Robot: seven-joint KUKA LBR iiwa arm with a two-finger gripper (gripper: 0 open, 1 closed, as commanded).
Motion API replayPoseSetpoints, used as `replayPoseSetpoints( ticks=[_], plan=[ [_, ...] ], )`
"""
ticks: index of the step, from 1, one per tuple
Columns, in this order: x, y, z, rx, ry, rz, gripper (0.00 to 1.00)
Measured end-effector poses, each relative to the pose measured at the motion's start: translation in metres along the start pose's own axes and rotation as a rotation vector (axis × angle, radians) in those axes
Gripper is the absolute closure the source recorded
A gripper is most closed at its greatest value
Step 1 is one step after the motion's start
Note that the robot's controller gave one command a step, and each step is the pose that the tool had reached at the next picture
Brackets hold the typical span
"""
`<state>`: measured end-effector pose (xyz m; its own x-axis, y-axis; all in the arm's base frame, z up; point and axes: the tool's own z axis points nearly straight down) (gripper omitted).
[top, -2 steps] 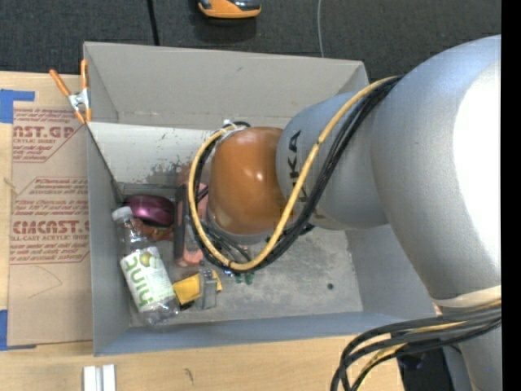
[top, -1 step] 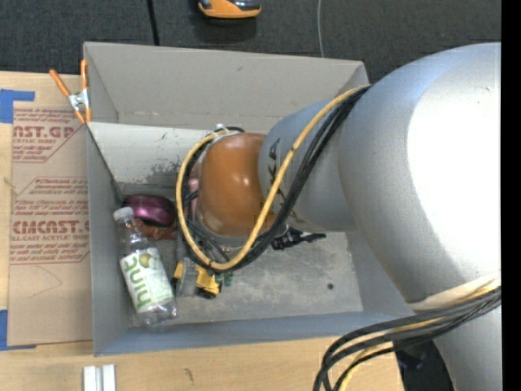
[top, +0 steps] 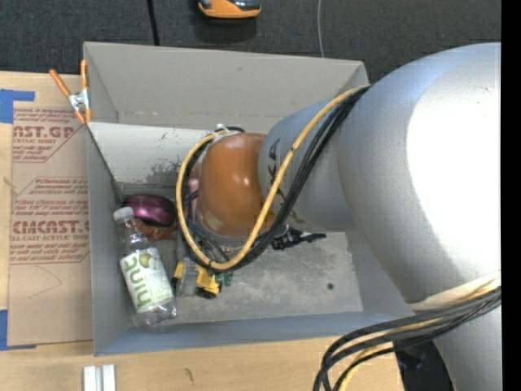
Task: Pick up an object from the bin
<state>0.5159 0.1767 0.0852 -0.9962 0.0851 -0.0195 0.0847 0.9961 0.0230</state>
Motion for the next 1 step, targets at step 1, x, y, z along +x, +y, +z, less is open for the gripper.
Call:
replayPoseSetpoints(
  ticks=[1],
  plan=[
    [0.0019, -0.0014, -0.0280, 0.020, 0.025, 0.057, 1.00]
  ],
)
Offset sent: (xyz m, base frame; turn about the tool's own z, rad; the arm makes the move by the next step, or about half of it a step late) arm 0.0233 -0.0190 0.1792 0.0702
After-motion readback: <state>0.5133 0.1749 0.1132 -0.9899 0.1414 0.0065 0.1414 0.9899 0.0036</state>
